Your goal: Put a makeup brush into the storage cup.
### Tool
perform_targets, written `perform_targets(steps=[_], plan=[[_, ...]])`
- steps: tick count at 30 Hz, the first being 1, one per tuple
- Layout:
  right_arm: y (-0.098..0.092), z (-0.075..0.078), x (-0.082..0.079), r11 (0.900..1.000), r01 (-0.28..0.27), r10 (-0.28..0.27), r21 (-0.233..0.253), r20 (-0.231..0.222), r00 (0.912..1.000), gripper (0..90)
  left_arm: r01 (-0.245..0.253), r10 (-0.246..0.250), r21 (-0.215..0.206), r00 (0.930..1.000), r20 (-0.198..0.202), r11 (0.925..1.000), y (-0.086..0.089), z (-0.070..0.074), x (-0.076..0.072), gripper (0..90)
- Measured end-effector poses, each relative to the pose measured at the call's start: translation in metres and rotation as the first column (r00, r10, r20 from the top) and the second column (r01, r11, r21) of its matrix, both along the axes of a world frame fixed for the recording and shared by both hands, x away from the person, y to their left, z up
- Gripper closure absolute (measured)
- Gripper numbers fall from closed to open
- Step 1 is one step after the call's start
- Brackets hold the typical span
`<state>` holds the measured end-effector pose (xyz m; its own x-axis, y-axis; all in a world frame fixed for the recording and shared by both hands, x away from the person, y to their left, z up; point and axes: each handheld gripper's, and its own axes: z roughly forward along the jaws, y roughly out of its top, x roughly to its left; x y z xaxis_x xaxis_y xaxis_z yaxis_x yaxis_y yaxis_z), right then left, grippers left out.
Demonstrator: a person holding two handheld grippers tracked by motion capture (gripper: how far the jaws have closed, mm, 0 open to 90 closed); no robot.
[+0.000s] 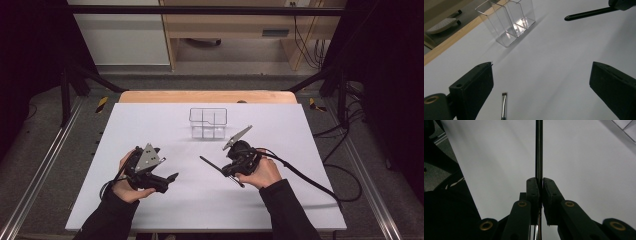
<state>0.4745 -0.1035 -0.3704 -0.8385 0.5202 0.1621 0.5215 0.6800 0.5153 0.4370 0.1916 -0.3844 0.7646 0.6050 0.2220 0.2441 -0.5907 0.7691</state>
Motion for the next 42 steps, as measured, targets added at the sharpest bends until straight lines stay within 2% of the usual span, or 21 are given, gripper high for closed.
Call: perform_targets(steps=[2,3,9,21,25,26,31,33,35,36,38,40,41,42], plan=[[0.001,0.0,0.0,1.0,-0.002,0.002,0.002,0.0,1.0,84.4,0.006,-0.006,0.013,1.0,0.002,0.9999,-0.003,0.0,0.0,4.4],[0.001,0.001,-0.001,1.0,-0.007,0.007,0.007,-0.004,1.0,84.3,0.017,-0.017,0.036,0.9998,0.009,0.9992,-0.007,0.001,0.001,4.4],[0.002,0.001,-0.002,1.0,-0.019,0.019,0.009,-0.013,0.9997,84.4,0.044,-0.045,0.079,0.9987,0.023,0.9959,-0.018,0.002,0.0,4.5],[0.004,-0.002,-0.004,0.999,-0.045,0.045,0.018,-0.03,0.9985,84.4,0.084,-0.089,0.126,0.9955,0.034,0.9885,-0.029,0.004,-0.002,4.9],[0.005,-0.002,-0.004,0.998,-0.053,0.054,0.026,-0.038,0.9978,84.3,0.1,-0.107,0.15,0.9935,0.039,0.9837,-0.034,0.004,-0.003,4.9],[0.005,-0.002,-0.004,0.998,-0.052,0.054,0.029,-0.042,0.9977,84.3,0.11,-0.119,0.164,0.992,0.044,0.9804,-0.037,0.005,-0.004,4.9],[0.007,-0.003,-0.004,0.998,-0.063,0.064,0.032,-0.052,0.9966,84.3,0.134,-0.146,0.179,0.9879,0.052,0.9746,-0.043,0.007,-0.005,5.0],[0.009,-0.003,-0.004,0.997,-0.069,0.071,0.034,-0.057,0.9958,84.3,0.152,-0.166,0.197,0.9845,0.056,0.9686,-0.047,0.007,-0.006,5.1],[0.009,-0.003,-0.004,0.997,-0.07,0.072,0.032,-0.057,0.9958,84.4,0.157,-0.172,0.201,0.9834,0.058,0.9669,-0.049,0.007,-0.006,5.2],[0.011,-0.003,-0.004,0.996,-0.08,0.082,0.028,-0.059,0.9949,84.4,0.172,-0.188,0.212,0.9803,0.06,0.962,-0.051,0.006,-0.007,5.4],[0.013,-0.002,-0.004,0.996,-0.085,0.087,0.032,-0.065,0.9941,84.4,0.185,-0.203,0.219,0.977,0.063,0.9579,-0.053,0.006,-0.007,5.8],[0.016,-0.002,-0.004,0.995,-0.092,0.094,0.031,-0.068,0.9932,84.4,0.202,-0.223,0.235,0.9728,0.065,0.9508,-0.055,0.005,-0.008,6.1],[0.016,-0.002,-0.004,0.995,-0.092,0.094,0.031,-0.068,0.9932,84.4,0.202,-0.223,0.235,0.9728,0.065,0.9508,-0.055,0.005,-0.008,6.5],[0.018,-0.002,-0.003,0.994,-0.101,0.103,0.031,-0.069,0.9923,84.4,0.219,-0.242,0.251,0.9681,0.063,0.9428,-0.057,0.004,-0.01,7.3]])
